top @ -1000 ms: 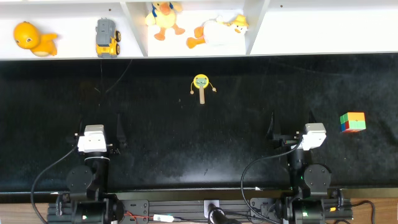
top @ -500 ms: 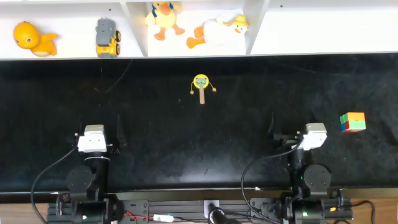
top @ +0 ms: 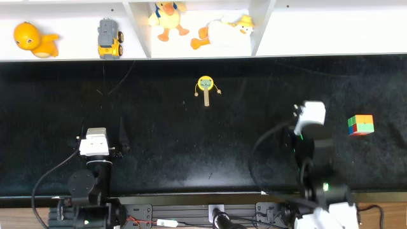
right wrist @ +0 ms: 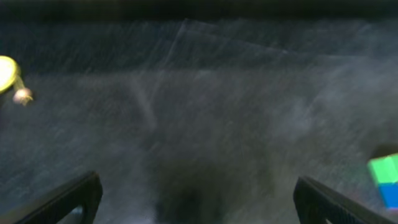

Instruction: Store Toys

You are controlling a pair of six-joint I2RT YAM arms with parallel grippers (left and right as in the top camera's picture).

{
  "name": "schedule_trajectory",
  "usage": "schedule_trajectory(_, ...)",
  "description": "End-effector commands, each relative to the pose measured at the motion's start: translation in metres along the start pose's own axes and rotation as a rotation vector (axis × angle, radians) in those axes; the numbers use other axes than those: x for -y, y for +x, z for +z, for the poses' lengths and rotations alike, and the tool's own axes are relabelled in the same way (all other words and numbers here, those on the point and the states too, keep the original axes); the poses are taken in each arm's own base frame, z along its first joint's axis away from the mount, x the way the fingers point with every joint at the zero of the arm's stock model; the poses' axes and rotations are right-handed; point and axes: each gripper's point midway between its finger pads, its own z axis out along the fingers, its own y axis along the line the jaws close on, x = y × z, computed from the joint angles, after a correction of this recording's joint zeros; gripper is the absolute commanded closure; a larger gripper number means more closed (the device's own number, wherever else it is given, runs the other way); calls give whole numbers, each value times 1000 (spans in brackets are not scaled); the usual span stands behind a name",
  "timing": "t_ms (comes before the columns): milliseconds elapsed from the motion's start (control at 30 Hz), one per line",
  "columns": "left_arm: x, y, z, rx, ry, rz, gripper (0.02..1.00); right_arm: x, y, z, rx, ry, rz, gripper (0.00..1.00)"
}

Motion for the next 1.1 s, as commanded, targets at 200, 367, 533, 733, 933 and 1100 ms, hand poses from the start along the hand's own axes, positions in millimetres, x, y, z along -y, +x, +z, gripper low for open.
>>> schedule_trajectory(200, 1, -1, -1, 8, 5, 16, 23, -97, -50, 17, -248, -121, 42, 5)
schedule_trajectory(367, 1, -1, -1, 8, 5, 15, 20, -154, -49, 46, -264, -156, -16, 5)
schedule_trajectory(533, 1, -1, -1, 8, 5, 16, 20, -191, -29, 71, -233, -79, -34, 5)
schedule_trajectory(733, 1, -1, -1, 8, 5, 16, 20, -220, 1, 88, -252, -56, -29, 5)
schedule_trajectory(933, 1, -1, -1, 8, 5, 16, 20, -220, 18, 101, -274, 1, 23, 3)
schedule_trajectory(1100, 1, -1, -1, 8, 5, 16, 20, -225, 20, 109, -264, -5, 28, 5)
